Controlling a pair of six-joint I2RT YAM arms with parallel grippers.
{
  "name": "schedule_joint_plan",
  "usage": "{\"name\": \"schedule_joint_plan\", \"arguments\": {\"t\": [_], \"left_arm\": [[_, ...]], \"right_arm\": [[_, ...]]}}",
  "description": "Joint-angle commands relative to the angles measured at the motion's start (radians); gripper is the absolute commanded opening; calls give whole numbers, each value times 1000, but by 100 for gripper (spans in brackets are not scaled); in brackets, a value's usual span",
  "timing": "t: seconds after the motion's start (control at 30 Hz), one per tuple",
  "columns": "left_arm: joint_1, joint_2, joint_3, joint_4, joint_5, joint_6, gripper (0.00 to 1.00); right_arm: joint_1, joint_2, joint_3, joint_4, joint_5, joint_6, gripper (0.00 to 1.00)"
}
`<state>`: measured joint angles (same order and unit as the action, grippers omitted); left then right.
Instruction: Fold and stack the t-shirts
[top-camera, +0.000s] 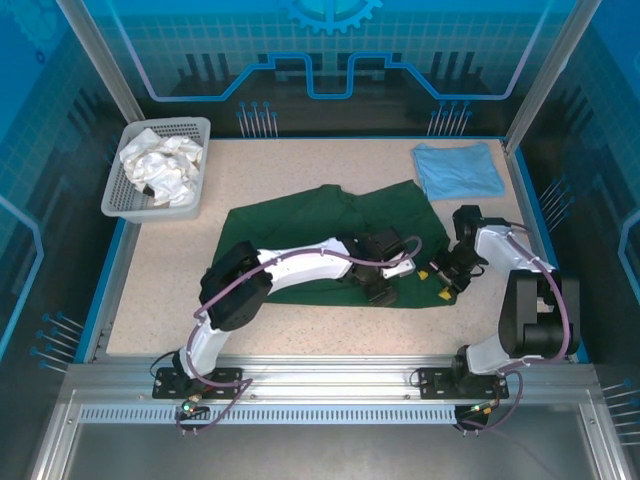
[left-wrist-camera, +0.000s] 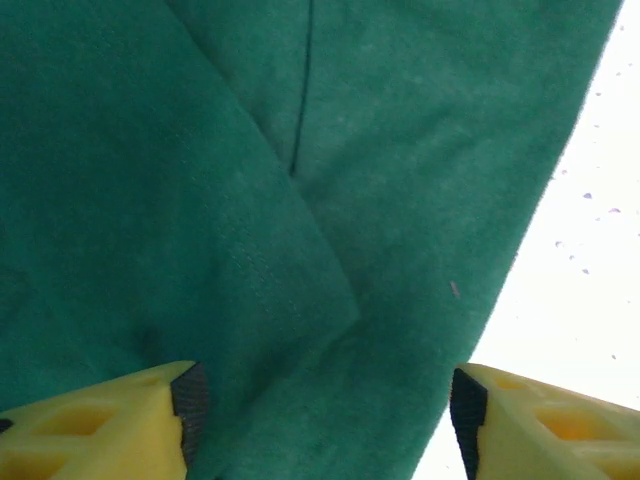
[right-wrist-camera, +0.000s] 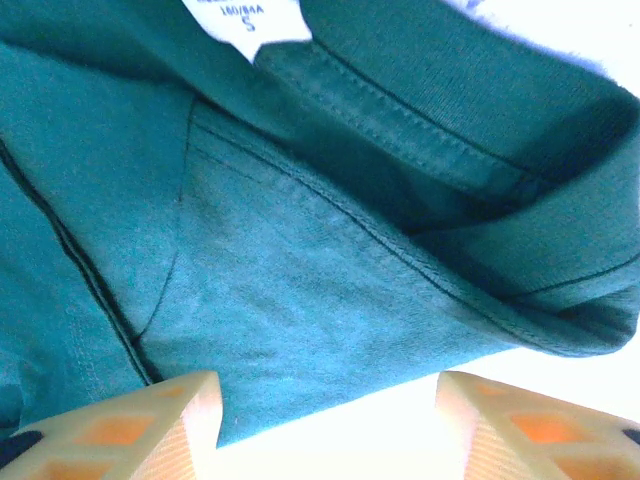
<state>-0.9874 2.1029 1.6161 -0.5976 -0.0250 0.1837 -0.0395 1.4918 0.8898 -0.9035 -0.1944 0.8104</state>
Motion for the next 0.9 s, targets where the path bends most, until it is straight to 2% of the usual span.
{"name": "schedule_joint_plan", "arguments": {"t": [0.0,0.2,0.4,0.57,0.73,0.87], "left_arm": [[1,38,36,-44,-52,11,64],[1,69,46,-40,-83,0,51],[5,65,49,-35,-96,-25,24],[30,38,41,-29,-87,-58,22],[72,14,25,-11,-70,-82,8],[120,14,25,-4,-16,-120,8]], "right_arm": [[-6,-22,-42,21,-33,-13,59],[-8,9,-58,22,1,-28,57],[-8,48,-59,29,2,-29,56],[-8,90,-57,21,17,-28,55],[-8,114,-59,26,30,-16,53],[-8,136,-58,21,43,-7,53]]}}
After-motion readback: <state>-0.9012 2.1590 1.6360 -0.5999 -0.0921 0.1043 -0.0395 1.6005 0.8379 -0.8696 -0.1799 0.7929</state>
